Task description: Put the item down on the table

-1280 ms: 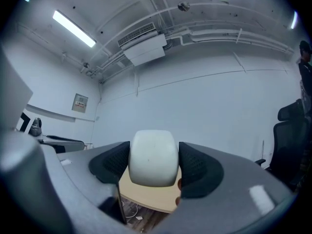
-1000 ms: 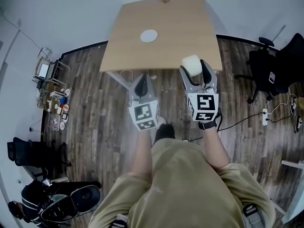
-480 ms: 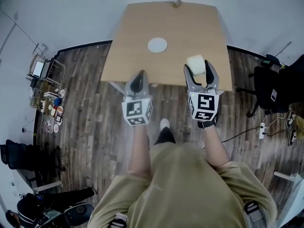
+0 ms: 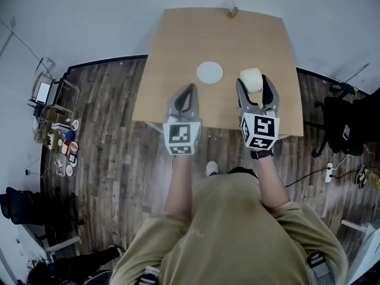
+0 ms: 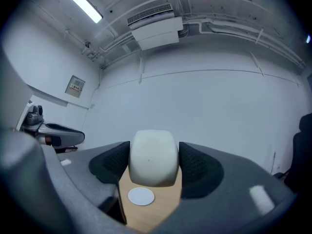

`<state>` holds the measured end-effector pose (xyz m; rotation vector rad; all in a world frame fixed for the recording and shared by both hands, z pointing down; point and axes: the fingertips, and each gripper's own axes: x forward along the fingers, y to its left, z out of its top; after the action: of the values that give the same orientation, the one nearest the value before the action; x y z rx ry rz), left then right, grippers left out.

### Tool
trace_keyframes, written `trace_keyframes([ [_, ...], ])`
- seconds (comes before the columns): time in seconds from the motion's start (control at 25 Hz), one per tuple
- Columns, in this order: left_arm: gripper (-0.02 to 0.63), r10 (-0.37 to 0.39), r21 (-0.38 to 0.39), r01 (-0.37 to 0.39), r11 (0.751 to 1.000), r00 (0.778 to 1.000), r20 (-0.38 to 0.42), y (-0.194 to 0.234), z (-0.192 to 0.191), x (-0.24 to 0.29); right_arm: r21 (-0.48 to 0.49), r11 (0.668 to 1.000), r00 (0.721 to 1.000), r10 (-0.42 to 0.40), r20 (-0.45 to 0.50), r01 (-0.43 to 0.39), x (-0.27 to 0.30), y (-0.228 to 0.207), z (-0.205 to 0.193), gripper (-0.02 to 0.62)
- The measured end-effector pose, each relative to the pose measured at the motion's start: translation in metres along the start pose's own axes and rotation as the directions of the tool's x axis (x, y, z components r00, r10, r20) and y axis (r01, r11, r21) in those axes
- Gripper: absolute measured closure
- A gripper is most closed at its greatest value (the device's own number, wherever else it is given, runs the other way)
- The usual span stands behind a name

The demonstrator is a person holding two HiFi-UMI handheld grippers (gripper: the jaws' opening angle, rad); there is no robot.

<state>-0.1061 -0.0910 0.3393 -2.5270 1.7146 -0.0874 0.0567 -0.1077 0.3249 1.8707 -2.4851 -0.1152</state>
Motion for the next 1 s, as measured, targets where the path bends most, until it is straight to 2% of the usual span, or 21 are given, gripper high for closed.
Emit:
trace_keyframes([
  [0.12,0.605,-0.022,0.049,0.02,0.999,0.999,0.035,0.012,-0.007,0.019,-0.014,1.0,0.999,-0.014,-0.031,0.014,0.023,0.003,-0.016,0.279],
  [0.2,0.606,-0.05,0.085,0.045,0.995,0.997,0.054,0.014,-0.015,0.032,-0.058,0.998,0.997,-0.041,-0.06,0.037,0.037,-0.001,-0.026,0.281],
  [0.32,0.605,-0.058,0.034,0.056,0.998,0.997,0.041,0.023,-0.032,0.05,-0.12,0.991,0.993,-0.074,-0.091,0.063,0.059,-0.008,-0.04,0.281],
  [0.48,0.605,-0.041,0.004,0.041,0.999,0.999,0.014,0.04,-0.052,0.077,-0.117,0.991,0.99,-0.081,-0.114,0.067,0.093,-0.011,-0.061,0.279],
  [0.68,0.604,0.028,-0.082,-0.031,0.996,0.999,-0.035,0.071,-0.076,0.103,-0.053,0.999,0.987,-0.015,-0.158,0.007,0.134,-0.001,-0.086,0.279],
  [0.8,0.604,0.076,-0.103,-0.082,0.991,0.995,-0.065,0.084,-0.085,0.124,0.0,1.0,0.982,0.031,-0.186,-0.031,0.16,-0.001,-0.099,0.279],
  [1.0,0.604,0.075,-0.153,-0.089,0.984,0.993,-0.095,0.095,-0.105,0.159,0.037,0.996,0.963,0.089,-0.253,-0.082,0.198,0.001,-0.132,0.279],
])
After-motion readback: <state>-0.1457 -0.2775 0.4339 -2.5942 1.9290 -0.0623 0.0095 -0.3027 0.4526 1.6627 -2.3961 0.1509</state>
